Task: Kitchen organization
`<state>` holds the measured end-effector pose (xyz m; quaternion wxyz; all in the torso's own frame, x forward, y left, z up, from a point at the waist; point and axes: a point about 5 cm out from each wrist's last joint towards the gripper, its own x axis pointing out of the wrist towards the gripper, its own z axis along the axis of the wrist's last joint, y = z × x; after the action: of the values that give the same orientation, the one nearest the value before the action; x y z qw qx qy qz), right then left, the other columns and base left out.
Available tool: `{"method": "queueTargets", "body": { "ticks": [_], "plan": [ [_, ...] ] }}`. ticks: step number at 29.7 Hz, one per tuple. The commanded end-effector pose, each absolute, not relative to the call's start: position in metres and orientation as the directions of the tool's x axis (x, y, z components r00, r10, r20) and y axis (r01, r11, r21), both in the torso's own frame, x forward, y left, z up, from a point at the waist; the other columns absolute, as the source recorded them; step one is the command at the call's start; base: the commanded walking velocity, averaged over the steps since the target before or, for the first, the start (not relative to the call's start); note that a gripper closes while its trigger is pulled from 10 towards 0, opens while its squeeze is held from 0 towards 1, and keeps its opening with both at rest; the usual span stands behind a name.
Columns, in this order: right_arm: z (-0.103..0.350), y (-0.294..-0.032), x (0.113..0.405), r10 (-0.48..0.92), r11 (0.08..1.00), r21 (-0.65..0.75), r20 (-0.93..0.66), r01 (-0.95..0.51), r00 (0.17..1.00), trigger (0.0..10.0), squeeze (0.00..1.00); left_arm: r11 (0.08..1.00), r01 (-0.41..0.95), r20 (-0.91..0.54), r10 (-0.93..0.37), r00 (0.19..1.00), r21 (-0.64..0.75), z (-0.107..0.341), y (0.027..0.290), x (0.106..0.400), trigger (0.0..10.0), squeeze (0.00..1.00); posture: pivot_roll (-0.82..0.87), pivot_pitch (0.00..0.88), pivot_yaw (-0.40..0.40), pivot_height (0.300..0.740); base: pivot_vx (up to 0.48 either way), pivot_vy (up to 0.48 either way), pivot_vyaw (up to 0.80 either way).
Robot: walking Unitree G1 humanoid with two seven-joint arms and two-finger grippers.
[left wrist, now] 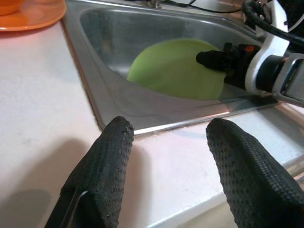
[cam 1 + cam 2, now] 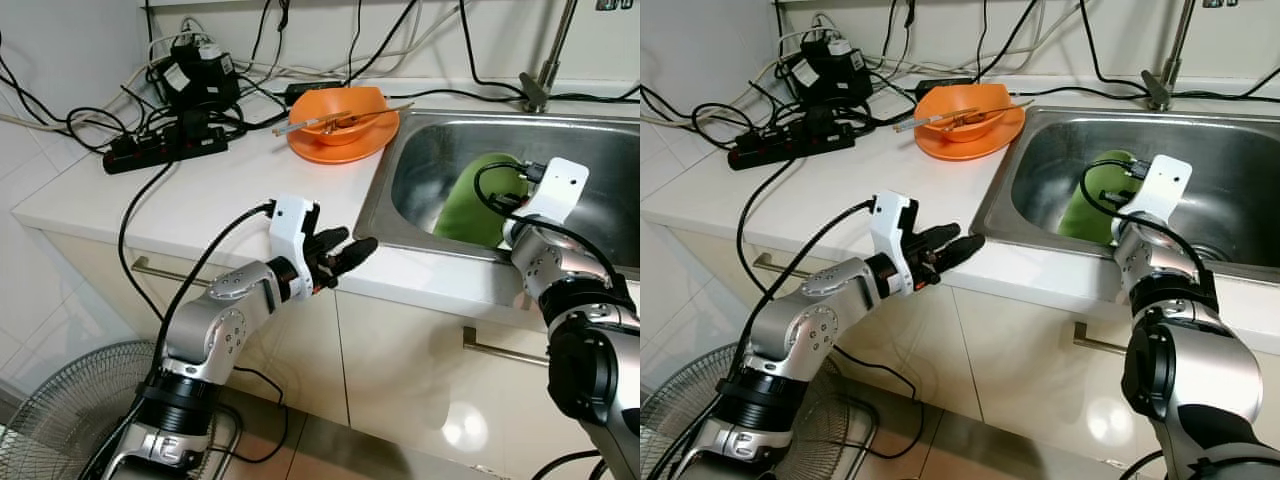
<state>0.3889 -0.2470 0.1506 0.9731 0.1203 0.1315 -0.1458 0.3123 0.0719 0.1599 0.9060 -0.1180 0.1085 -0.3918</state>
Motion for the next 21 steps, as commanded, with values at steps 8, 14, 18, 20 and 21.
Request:
{"method": "queueTargets", "body": {
  "ticks": [8,14,18,20,21],
  "plan": [
    [0.115,-0.227,0.379,-0.169,0.935,0.217,-0.422,0.280,0.891,10.0,1.00,0.683,0.678,-0.086,-0.719,0.690,-0.271,0.169,0.079,0.320,10.0,0.00,0.01,0.000,0.158,0.740,0.000,0.000,0.00],
    [0.120,-0.224,0.382,-0.161,0.935,0.230,-0.405,0.271,0.900,10.0,1.00,0.677,0.684,-0.087,-0.725,0.683,-0.270,0.169,0.078,0.321,10.0,0.00,0.01,0.000,0.158,0.740,0.000,0.000,0.00],
    [0.120,-0.223,0.383,-0.160,0.935,0.229,-0.403,0.269,0.901,10.0,1.00,0.666,0.698,-0.097,-0.738,0.668,-0.263,0.167,0.077,0.320,10.0,0.00,0.00,0.000,0.157,0.740,0.000,0.000,0.00],
    [0.121,-0.224,0.383,-0.162,0.944,0.203,-0.403,0.261,0.901,10.0,1.00,0.661,0.708,-0.128,-0.747,0.652,-0.248,0.165,0.076,0.319,10.0,0.00,0.01,0.000,0.156,0.740,0.000,0.000,0.00],
    [0.121,-0.224,0.383,-0.163,0.952,0.176,-0.402,0.250,0.901,10.0,1.00,0.661,0.713,-0.147,-0.749,0.646,-0.236,0.164,0.077,0.319,10.0,0.00,0.01,0.000,0.157,0.740,0.000,0.000,0.00]
  ]
}}
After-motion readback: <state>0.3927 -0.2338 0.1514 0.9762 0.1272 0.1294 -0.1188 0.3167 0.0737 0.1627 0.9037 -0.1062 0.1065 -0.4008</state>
